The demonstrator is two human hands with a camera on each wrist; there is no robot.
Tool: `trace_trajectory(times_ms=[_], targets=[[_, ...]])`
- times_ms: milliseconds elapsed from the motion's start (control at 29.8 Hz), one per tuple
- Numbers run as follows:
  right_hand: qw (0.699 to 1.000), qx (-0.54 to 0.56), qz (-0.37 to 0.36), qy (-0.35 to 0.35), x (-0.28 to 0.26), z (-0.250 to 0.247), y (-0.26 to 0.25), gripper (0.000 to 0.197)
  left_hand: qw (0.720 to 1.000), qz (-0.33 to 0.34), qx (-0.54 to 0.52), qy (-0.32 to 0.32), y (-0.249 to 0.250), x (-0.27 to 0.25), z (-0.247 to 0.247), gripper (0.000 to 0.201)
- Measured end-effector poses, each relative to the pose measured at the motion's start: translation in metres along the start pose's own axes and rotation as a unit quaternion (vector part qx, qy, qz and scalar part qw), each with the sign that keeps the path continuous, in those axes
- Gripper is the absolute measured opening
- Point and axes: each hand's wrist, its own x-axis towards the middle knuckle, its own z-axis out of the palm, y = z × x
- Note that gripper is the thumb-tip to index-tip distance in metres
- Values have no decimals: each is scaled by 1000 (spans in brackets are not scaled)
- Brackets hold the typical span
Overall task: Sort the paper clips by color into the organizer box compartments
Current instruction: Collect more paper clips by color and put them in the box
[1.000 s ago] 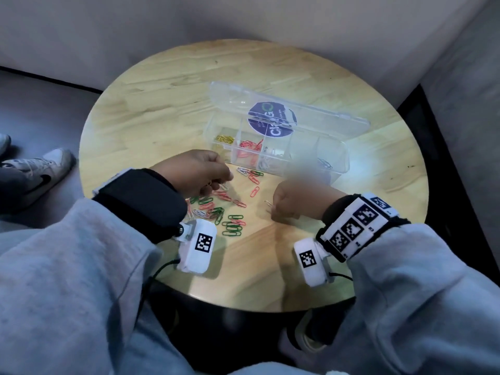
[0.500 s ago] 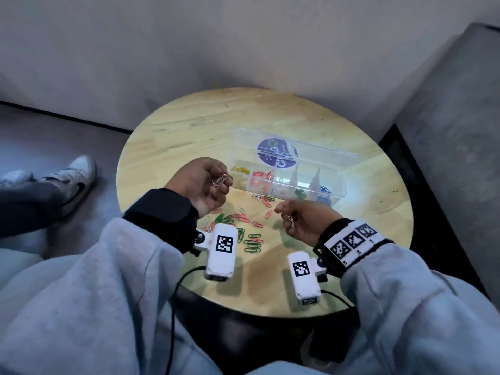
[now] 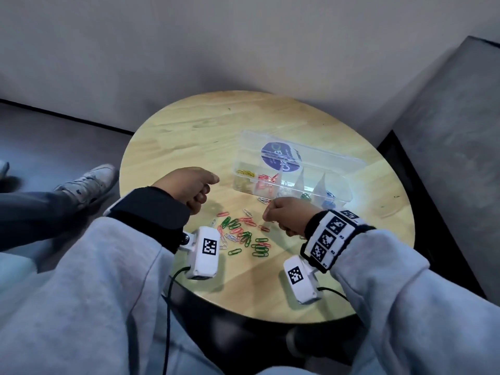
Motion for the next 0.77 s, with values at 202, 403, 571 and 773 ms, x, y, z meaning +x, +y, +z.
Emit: trace_trajectory(times_ms=[202, 403, 571, 773], targets=[[981, -176, -41, 74, 23, 14, -12, 20, 999, -23, 33, 10, -6, 10, 1, 30], [947, -306, -38, 86, 40, 12, -7, 41, 998, -60, 32, -13, -12, 24, -2, 32], [939, -334, -34, 76, 50, 13, -6, 35, 971, -50, 233, 13, -15, 37, -7, 37], [941, -323, -43, 88, 52, 15, -3, 22, 873, -41, 485, 18, -30, 50, -6, 31]])
